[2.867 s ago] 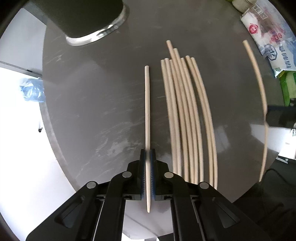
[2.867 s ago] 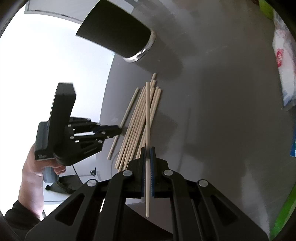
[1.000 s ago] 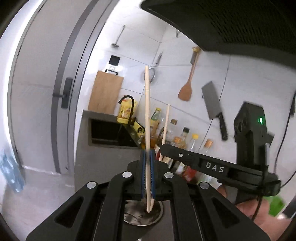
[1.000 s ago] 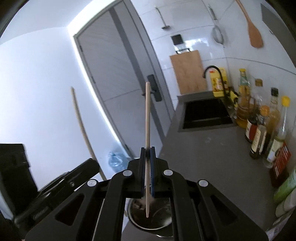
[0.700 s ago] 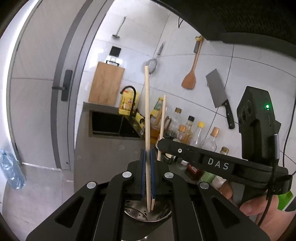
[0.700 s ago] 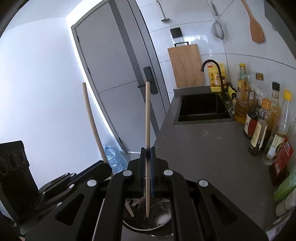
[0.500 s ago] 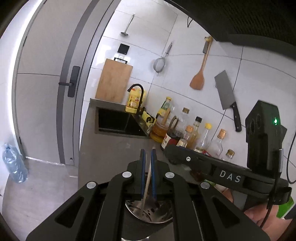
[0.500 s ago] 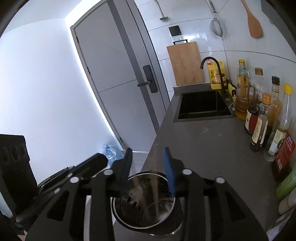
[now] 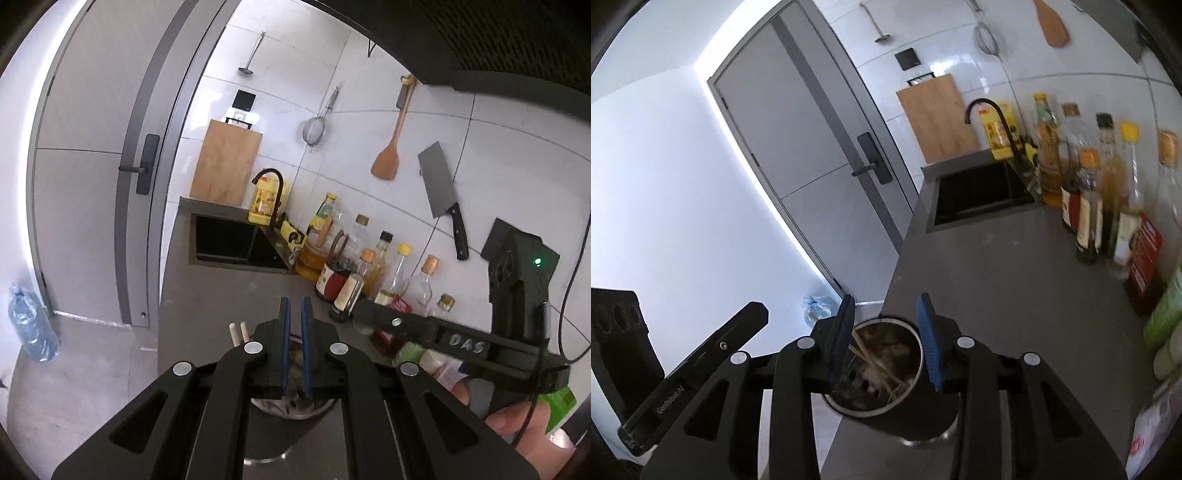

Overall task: Organize utensils
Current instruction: 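Open both grippers to drop the chopsticks into the black holder, then move both open grippers back down to the remaining chopsticks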

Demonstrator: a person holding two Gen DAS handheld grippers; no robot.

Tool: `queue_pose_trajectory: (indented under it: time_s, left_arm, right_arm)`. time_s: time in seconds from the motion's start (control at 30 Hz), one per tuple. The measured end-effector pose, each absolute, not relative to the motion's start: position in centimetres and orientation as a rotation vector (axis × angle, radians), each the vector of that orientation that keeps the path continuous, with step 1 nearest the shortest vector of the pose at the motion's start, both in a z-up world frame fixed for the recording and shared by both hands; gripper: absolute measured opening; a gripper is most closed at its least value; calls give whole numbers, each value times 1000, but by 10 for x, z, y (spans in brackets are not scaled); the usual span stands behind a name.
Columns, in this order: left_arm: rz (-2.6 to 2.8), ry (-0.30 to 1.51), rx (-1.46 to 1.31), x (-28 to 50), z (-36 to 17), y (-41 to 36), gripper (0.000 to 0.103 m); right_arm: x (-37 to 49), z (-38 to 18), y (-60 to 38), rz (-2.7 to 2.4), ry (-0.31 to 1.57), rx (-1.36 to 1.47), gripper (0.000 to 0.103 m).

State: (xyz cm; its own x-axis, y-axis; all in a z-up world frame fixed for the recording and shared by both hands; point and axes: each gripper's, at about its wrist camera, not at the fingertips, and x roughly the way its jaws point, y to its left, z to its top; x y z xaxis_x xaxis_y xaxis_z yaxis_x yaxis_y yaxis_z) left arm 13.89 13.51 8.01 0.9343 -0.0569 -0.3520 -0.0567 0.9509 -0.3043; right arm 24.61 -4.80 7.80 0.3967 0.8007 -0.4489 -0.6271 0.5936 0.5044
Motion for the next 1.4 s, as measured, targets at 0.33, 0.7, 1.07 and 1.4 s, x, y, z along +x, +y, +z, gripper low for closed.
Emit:
queue_pose_trajectory:
  time_s: [0.33,0.7,1.07,1.4]
  left_arm:
    - [51,491,-280,99,79,106,16]
    - [143,732,-209,70,66,79,17]
    - [96,989,-172,53,2,52,33]
    - [62,1128,-182,46,-40,48,33]
  right_arm:
    - [207,73,-97,951,875,377,36]
    - [160,54,-126,943,1129,337,36]
    - [134,-15,-144,816,1394,308,41]
    - [127,-66,-145,690,1548,202,41]
